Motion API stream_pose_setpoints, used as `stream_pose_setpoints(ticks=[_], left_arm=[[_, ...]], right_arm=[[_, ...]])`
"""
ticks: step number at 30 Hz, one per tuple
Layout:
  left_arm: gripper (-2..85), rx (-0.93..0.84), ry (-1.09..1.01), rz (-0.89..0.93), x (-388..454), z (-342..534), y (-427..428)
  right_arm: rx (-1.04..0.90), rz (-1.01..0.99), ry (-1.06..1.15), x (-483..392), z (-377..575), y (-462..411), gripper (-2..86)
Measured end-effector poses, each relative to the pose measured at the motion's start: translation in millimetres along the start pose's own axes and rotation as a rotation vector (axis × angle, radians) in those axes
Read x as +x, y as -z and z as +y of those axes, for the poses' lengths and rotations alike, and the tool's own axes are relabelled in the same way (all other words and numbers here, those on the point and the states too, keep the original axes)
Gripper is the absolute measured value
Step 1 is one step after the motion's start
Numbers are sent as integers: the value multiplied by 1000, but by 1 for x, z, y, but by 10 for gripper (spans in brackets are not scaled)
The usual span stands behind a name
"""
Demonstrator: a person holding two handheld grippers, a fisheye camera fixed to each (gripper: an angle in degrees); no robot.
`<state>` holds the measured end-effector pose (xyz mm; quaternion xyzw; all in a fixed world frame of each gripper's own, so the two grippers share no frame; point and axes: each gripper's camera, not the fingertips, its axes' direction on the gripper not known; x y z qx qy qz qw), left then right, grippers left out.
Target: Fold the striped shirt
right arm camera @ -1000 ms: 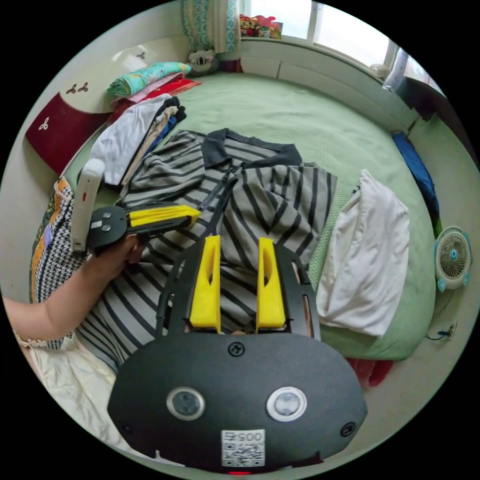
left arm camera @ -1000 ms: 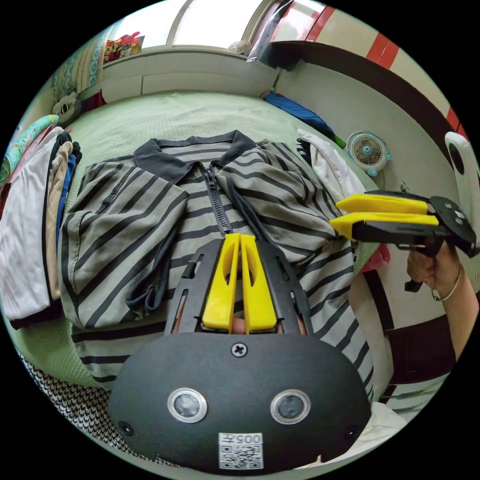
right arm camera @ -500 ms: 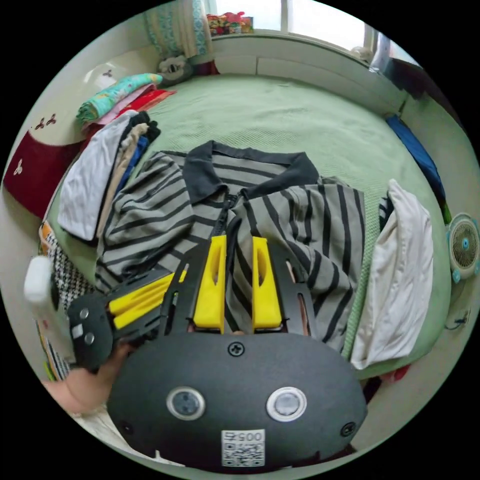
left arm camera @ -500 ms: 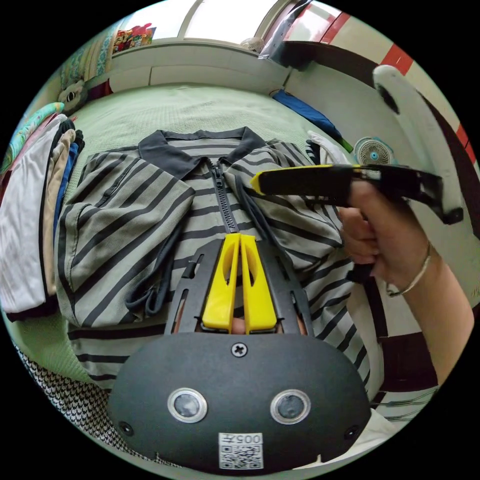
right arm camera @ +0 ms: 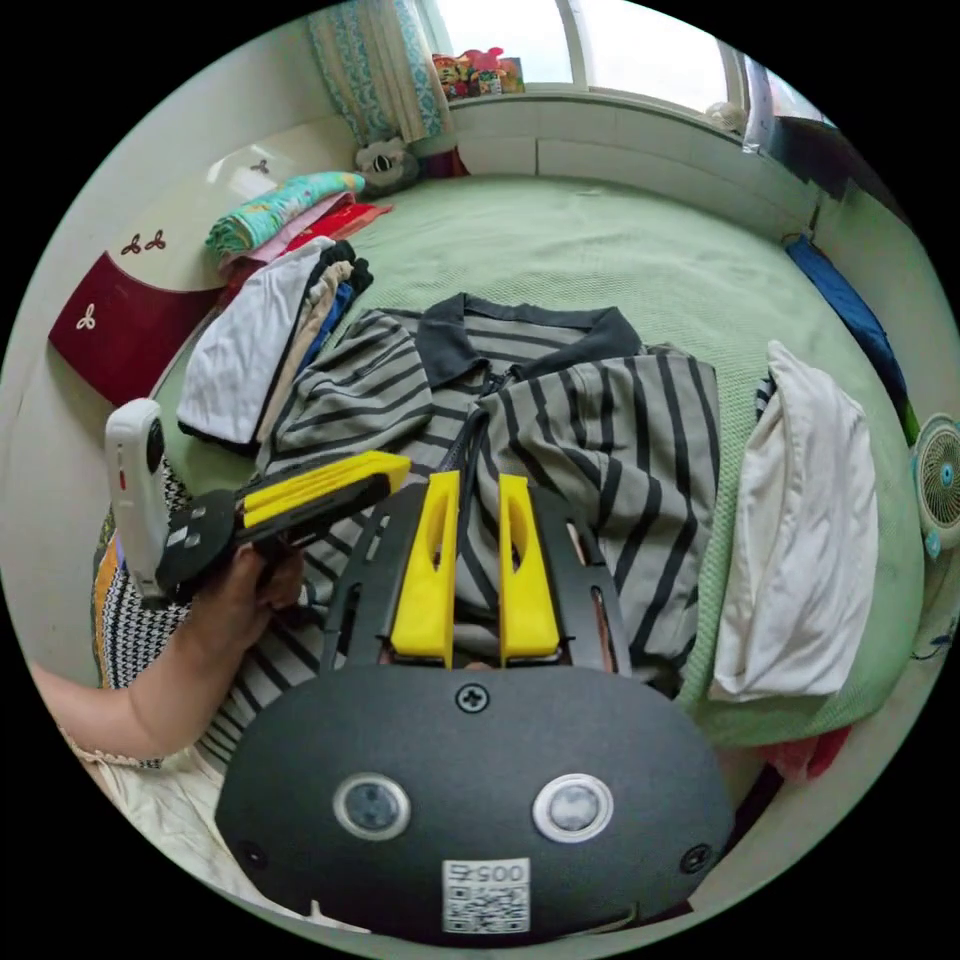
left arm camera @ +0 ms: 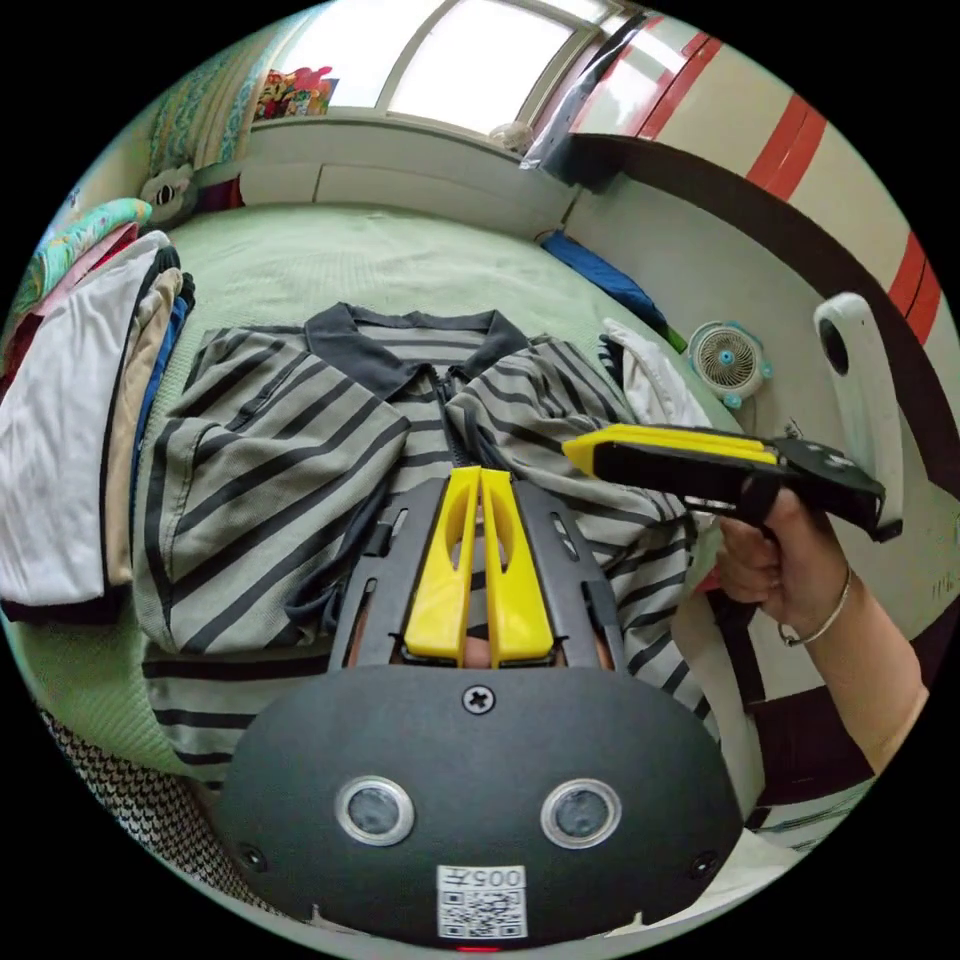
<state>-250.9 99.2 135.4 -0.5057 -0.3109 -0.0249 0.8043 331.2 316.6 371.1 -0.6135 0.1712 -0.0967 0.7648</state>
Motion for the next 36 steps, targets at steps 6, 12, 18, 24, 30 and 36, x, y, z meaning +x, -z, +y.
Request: stream_pose_setpoints(ticks=[6,12,18,24,30,36], left_arm=[[-7,62,169,-333,-11,9,14],[-7,-118,217,-300,-21,10,-12],[-7,-112,238,-231,-27,8,-14],[-7,-112,175,-171,-23,-5,14],[-6,-51,-25,-218,-2,-8,75],[7,-115,-131,-229,1,4,72]], right_arm=[[-43,-1,-22,-10,46,-8,57],[-139,42,-23,-31,71,-27,48],[-41,-30,-44,-41,116,19,60],[-11,-11,-115,-55,182,45,54],[-11,-46,-143,-73,220,40,60],[-5,45,-99,-93,231,33,63]])
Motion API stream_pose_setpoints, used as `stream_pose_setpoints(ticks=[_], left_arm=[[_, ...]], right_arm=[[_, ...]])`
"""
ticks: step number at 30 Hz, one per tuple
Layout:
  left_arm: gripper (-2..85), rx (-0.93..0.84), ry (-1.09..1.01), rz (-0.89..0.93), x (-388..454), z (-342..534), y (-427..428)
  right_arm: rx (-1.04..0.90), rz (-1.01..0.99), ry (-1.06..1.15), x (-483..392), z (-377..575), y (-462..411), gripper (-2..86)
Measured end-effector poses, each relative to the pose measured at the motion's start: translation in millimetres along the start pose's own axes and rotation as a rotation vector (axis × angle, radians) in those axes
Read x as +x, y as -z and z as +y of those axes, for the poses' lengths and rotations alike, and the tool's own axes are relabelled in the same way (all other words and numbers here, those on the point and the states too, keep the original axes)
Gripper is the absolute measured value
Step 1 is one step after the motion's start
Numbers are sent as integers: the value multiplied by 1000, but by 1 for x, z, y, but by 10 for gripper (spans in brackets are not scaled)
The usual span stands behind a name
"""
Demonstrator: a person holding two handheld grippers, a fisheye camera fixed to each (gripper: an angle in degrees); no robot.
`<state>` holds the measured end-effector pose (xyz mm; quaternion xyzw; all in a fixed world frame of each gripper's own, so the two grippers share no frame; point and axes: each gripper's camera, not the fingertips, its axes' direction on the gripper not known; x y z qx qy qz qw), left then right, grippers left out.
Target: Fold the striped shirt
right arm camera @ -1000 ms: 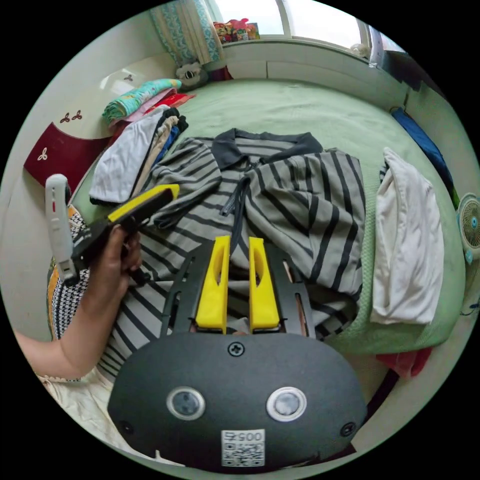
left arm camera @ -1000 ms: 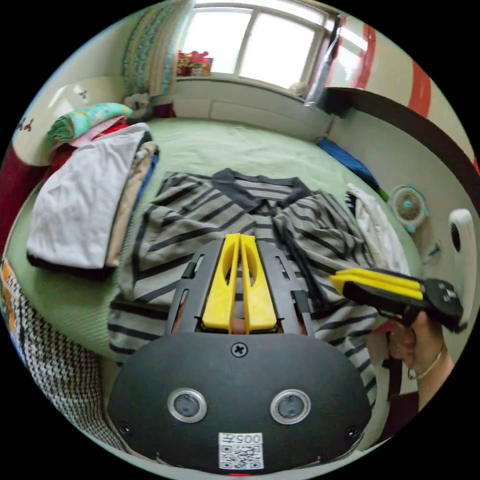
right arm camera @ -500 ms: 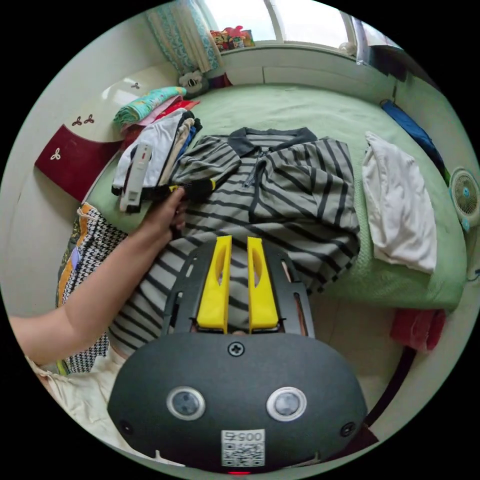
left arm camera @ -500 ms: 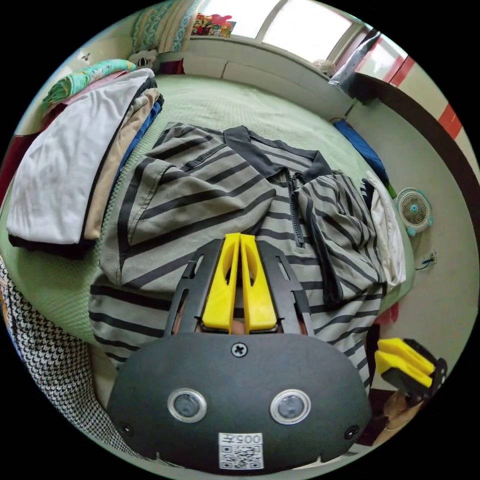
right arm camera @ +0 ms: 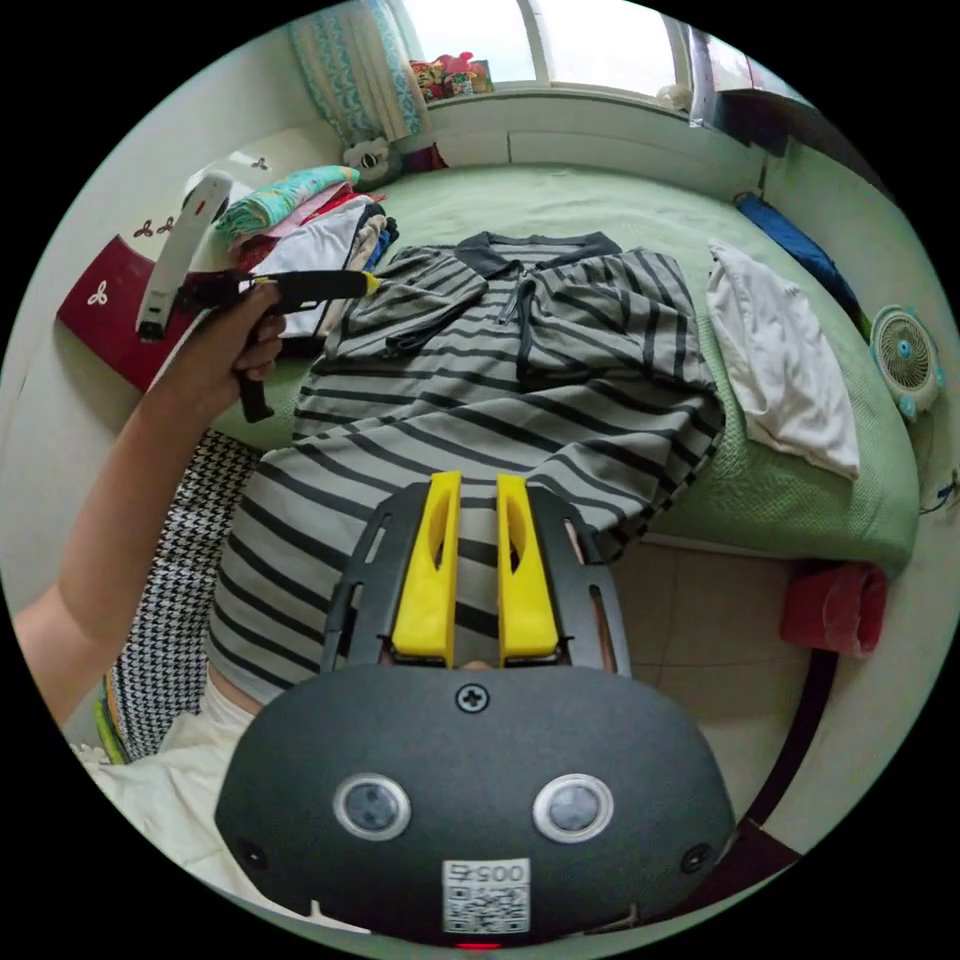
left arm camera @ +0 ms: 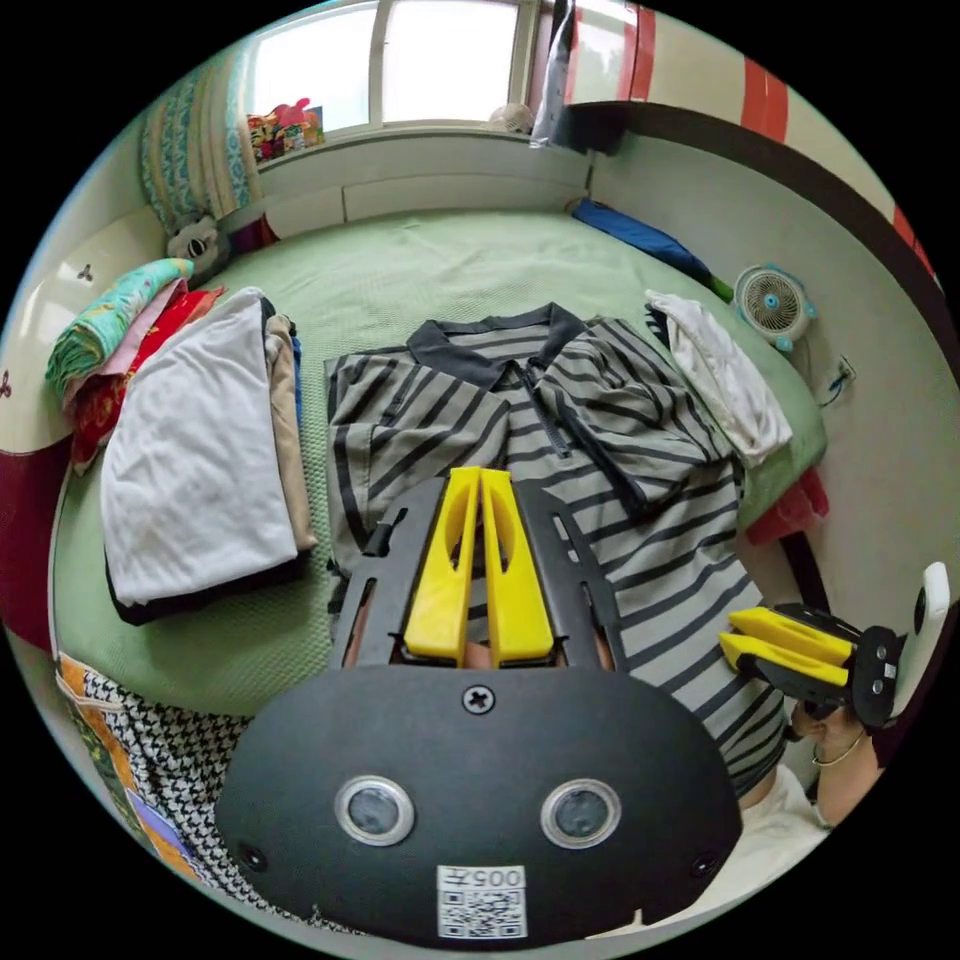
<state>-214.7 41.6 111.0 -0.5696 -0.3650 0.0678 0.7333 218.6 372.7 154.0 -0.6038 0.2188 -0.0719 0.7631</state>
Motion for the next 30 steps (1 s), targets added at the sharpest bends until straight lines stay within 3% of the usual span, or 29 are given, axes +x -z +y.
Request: stream_pose_setpoints(ticks=[10,17,23,28,30], left_arm=[[84,-102,-160,-62,24,-66,-60],[77,-216,-138,-120,13,-91,-105],[41,-96,-40,100,-34,-95,-62],[40,-50,75,588,-95,-105,-36],[43,-107,94,533,-104,-106,-44]], right_arm=[[42,50,48,-16,20,-4,61],[43,62,35,-12,23,-5,53],[56,19,-8,1,27,-1,43],[59,39,-2,1,27,1,43],[59,46,1,0,26,2,43]])
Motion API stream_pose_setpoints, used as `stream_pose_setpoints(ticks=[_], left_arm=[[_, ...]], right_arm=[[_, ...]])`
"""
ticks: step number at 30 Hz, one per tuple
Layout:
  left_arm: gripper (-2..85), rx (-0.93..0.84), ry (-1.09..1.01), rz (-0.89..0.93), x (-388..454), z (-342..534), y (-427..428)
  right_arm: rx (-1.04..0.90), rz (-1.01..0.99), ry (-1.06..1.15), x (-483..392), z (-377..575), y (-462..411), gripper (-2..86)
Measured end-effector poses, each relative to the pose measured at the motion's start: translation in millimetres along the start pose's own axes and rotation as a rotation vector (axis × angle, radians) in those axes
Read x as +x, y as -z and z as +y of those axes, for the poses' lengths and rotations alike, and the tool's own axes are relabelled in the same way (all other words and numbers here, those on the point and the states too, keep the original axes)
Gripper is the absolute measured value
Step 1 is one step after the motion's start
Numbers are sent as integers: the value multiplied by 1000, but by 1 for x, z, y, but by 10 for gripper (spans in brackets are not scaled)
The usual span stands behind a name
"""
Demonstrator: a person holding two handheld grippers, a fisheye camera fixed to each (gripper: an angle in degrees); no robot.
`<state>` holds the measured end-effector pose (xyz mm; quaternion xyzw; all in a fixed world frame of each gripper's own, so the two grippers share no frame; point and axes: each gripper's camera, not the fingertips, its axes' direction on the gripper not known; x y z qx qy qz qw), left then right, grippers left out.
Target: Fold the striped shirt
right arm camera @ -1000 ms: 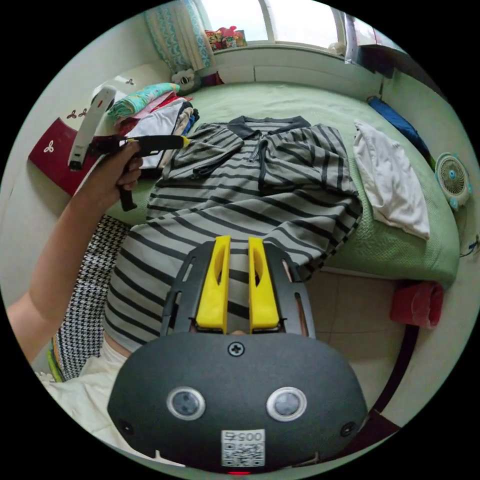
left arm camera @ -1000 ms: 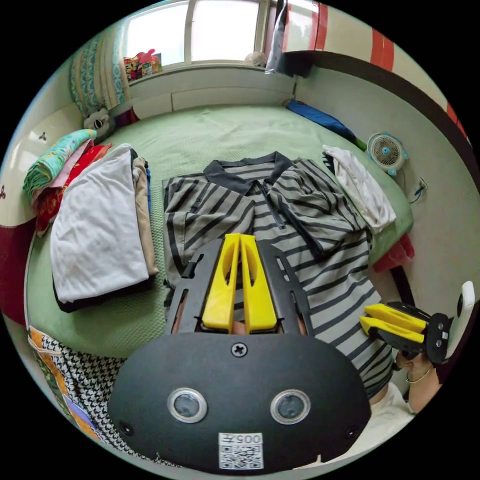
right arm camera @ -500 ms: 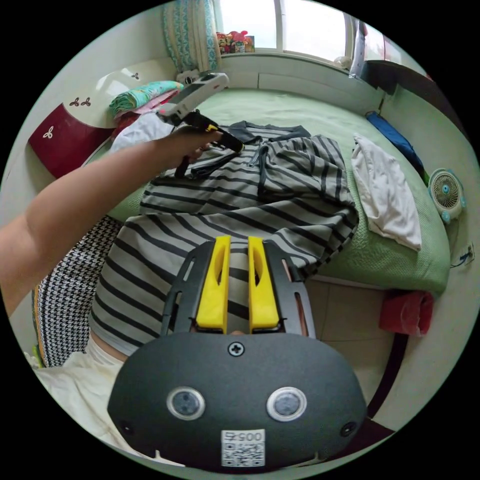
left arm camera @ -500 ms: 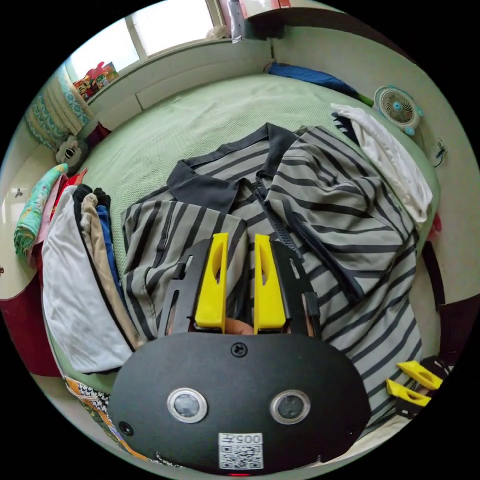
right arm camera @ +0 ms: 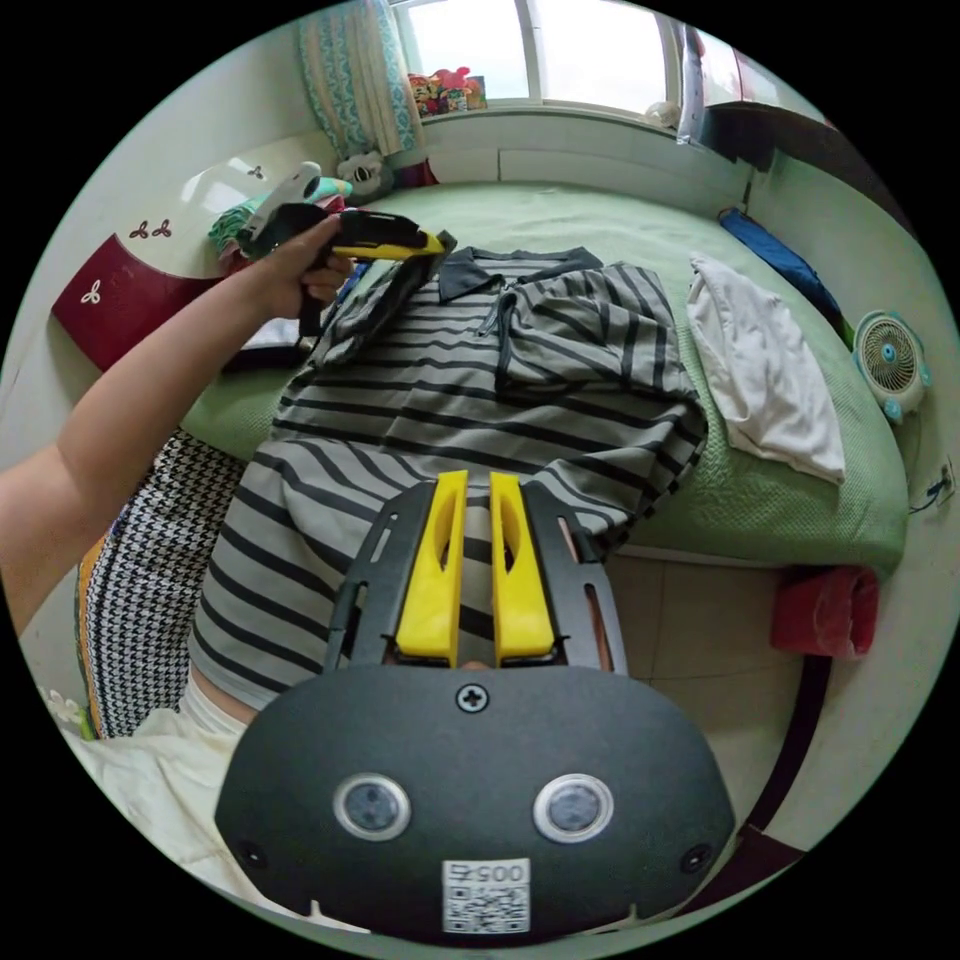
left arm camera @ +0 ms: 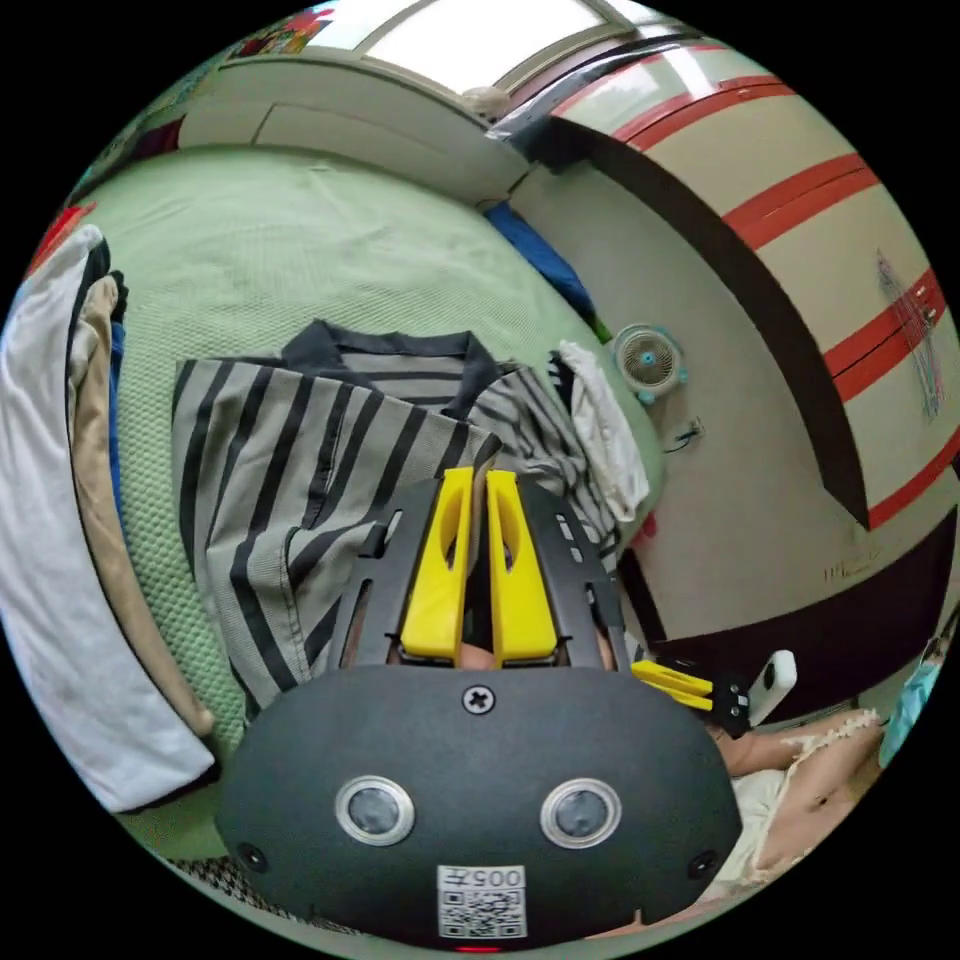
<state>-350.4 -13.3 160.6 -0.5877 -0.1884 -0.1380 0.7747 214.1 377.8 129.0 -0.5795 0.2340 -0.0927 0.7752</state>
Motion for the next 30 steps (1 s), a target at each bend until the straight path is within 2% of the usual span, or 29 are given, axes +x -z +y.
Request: stream_pose_setpoints(ticks=[3,9,17,20,22,26,30], left_arm=[[49,-21,-4,-141,-1,5,-3],[65,106,-44,-153,13,12,17],[48,13,-79,-207,22,11,-5],[23,-41,-60,-258,24,10,-29],[5,-94,-40,-357,20,9,-48],[-2,-53,-2,-361,20,7,-47],[2,-15,-117,-404,41,14,-29]], right_arm=[[0,0,-2,0,-2,1,42],[4,24,7,-1,-7,4,41],[1,56,19,1,-22,6,40],[-1,60,21,3,-29,8,40],[-1,64,23,5,-33,8,40],[0,60,19,11,-43,11,42],[-1,36,10,21,-53,14,45]])
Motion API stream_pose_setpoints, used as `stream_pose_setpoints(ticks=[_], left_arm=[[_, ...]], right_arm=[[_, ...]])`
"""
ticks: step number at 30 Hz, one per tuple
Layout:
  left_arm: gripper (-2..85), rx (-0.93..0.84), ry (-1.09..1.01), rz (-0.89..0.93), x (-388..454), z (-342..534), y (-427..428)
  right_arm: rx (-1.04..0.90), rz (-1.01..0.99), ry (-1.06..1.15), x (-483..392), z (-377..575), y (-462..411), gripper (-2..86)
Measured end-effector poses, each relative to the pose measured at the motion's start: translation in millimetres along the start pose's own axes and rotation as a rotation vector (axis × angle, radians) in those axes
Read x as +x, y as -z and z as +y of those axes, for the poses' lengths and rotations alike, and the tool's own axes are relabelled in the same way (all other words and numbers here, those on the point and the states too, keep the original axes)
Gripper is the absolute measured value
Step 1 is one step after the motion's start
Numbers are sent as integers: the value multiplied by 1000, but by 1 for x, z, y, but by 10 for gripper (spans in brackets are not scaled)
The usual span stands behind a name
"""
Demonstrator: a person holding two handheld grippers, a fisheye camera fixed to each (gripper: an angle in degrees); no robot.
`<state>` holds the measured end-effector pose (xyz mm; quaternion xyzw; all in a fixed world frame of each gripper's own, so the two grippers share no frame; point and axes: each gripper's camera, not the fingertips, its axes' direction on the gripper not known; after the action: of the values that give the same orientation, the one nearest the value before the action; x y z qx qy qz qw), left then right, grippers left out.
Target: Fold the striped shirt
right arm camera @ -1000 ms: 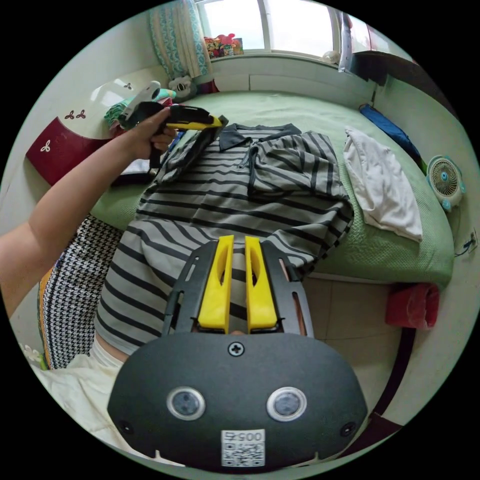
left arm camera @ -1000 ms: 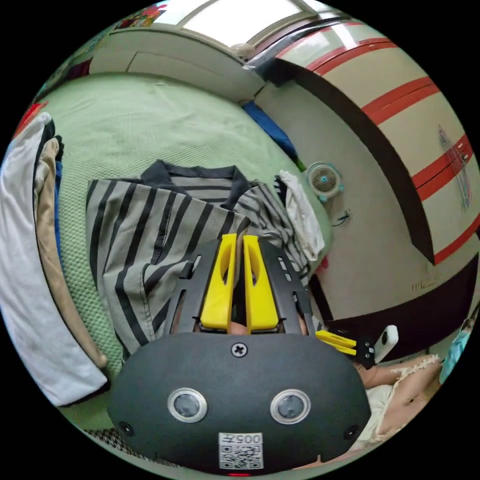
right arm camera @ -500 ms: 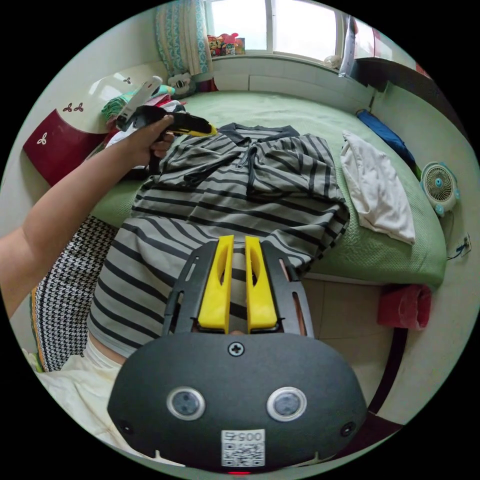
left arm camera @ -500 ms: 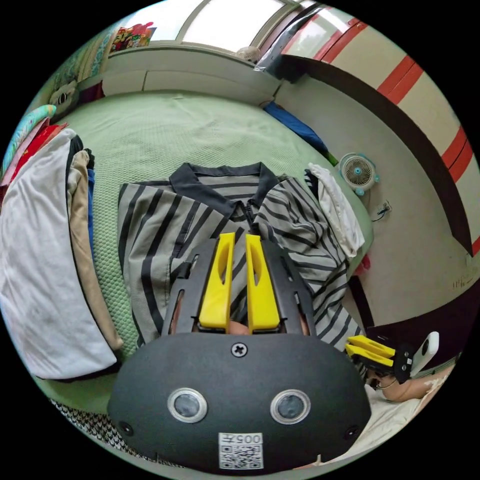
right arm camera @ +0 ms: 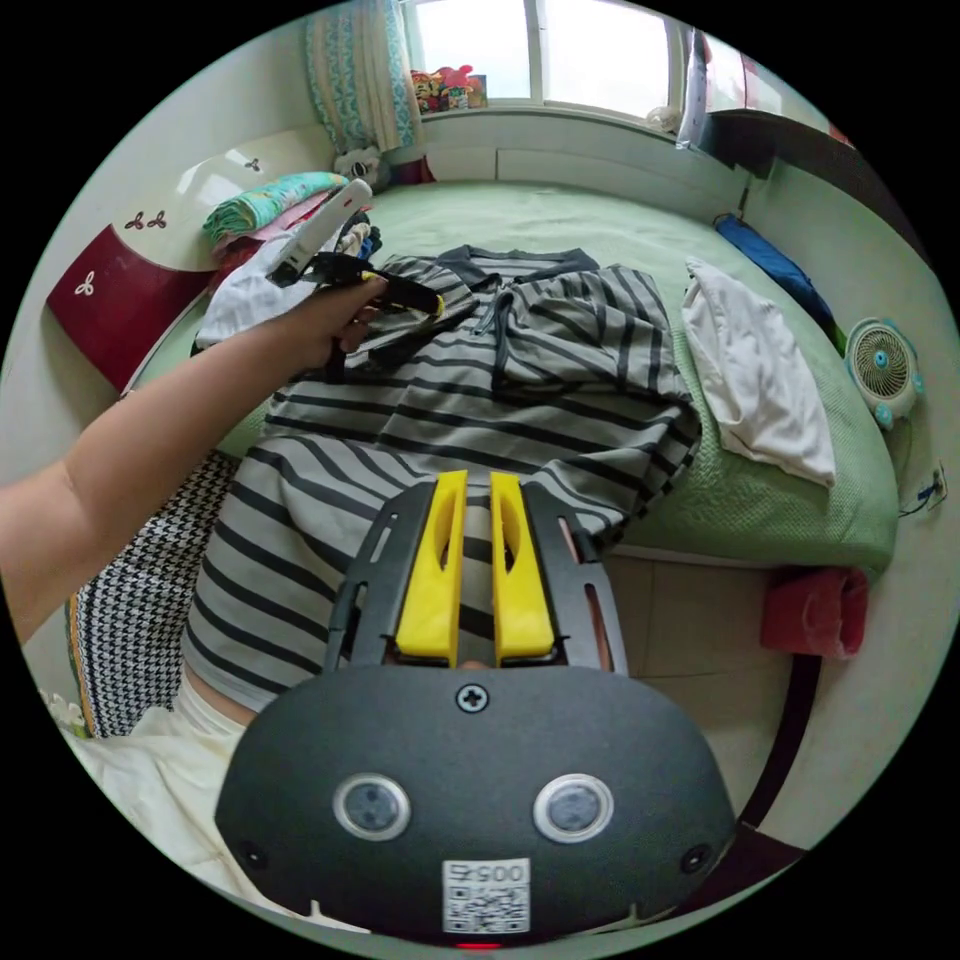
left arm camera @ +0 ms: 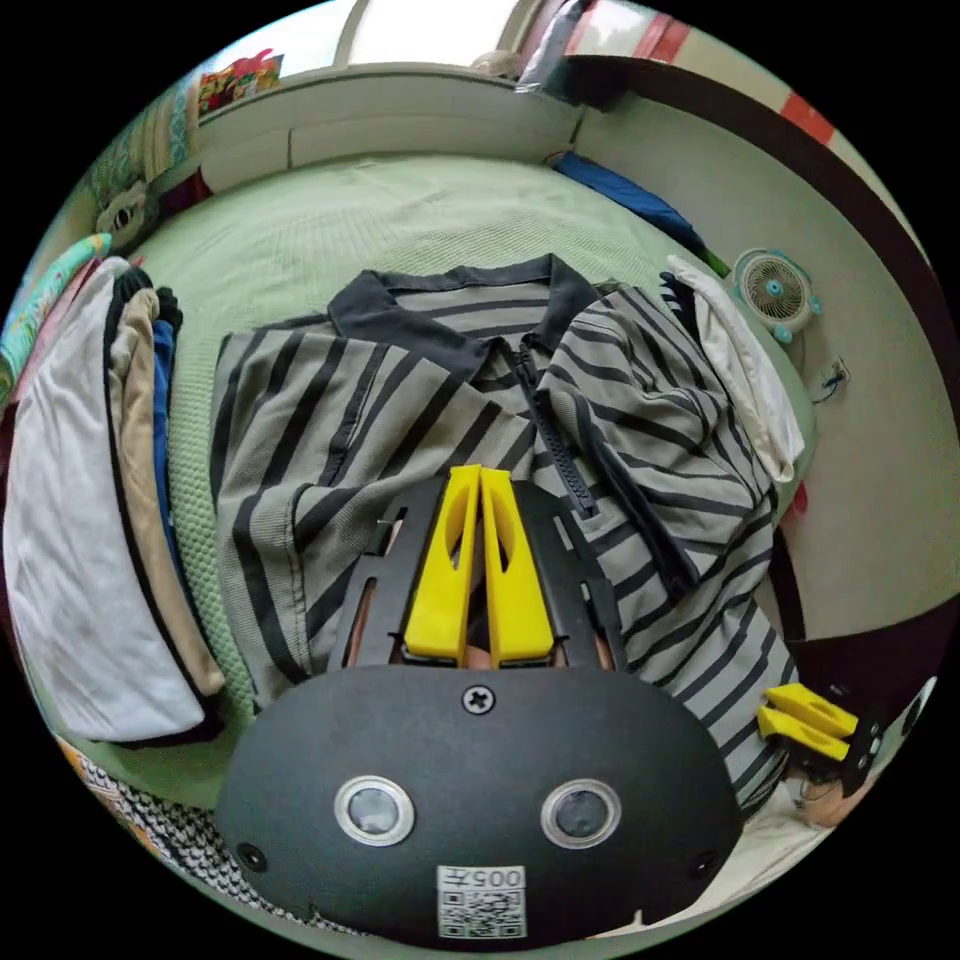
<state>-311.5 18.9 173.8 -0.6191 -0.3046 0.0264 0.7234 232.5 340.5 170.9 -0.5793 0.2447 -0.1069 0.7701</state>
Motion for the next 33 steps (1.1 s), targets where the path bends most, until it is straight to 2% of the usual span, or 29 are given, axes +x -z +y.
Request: stream_pose_setpoints(ticks=[4,7,10,15,23,33], left_arm=[[24,86,-71,-39,-2,8,39],[65,90,-53,-85,-21,1,56],[74,83,-18,-109,-41,-10,64],[101,83,32,-129,-67,-30,64],[142,-47,104,-157,-106,-73,24],[158,-81,165,-72,-141,-88,-1]], right_arm=[[-6,-83,27,17,-14,10,68],[96,-76,91,35,-33,31,94],[193,-60,108,68,-73,45,108],[226,-40,80,126,-152,31,118],[79,-100,-12,204,-282,-44,135],[-64,-67,-151,250,-368,-100,139]])
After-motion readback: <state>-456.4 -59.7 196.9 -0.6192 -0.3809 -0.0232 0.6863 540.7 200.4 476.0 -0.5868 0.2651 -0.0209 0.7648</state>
